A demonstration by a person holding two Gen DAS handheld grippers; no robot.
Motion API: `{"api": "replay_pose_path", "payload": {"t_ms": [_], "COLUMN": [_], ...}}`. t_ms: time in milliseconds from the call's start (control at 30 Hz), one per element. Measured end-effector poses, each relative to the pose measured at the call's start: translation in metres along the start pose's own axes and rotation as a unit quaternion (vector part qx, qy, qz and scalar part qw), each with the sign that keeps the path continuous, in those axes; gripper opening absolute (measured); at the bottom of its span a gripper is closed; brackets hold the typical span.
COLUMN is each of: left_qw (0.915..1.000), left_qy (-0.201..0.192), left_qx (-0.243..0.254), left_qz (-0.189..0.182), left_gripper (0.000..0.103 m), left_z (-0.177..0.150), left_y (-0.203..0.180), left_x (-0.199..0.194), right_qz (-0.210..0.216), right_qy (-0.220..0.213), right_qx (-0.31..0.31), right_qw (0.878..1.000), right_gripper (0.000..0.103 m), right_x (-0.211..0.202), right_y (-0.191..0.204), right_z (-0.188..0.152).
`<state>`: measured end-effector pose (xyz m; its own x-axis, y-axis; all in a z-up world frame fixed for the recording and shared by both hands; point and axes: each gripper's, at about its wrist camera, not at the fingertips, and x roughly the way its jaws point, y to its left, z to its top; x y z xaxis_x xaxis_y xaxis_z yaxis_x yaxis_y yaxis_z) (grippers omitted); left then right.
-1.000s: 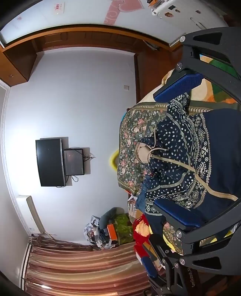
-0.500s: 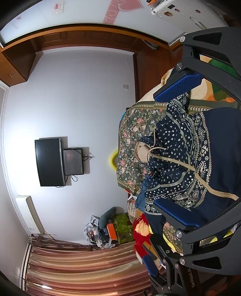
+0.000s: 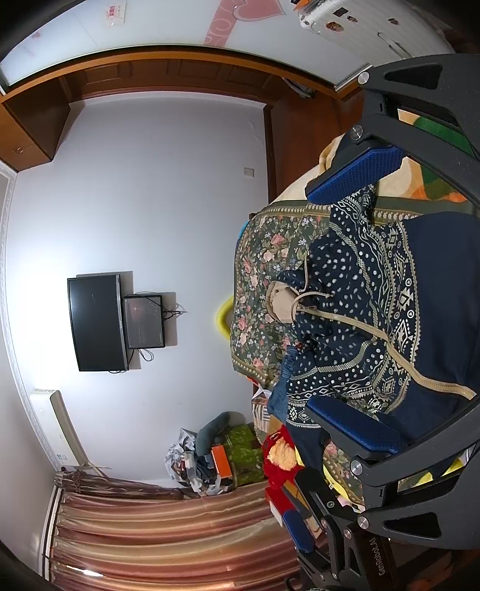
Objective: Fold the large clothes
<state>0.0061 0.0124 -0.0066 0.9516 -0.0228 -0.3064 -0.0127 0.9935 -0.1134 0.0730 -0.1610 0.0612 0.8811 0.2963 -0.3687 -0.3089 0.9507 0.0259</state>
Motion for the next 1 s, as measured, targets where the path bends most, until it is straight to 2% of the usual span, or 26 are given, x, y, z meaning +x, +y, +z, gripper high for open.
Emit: {"api": "replay_pose_path", "payload": {"t_ms": [1000], "left_qw": [1.0000], "left_qy": [0.000], "left_qx": [0.000], "left_qz": [0.008], "left_gripper": [0.103], "left_z": [0.0028], "left_y": [0.0007], "left_x": [-0.0012], "right_qz": [0.001], "right_qy": [0.001], "right_qx": [0.002], "right_qw": [1.000], "right_gripper": [0.103], "right_x": [-0.0022], "right_y": [-0.0020], "right_z": [0.0030]}}
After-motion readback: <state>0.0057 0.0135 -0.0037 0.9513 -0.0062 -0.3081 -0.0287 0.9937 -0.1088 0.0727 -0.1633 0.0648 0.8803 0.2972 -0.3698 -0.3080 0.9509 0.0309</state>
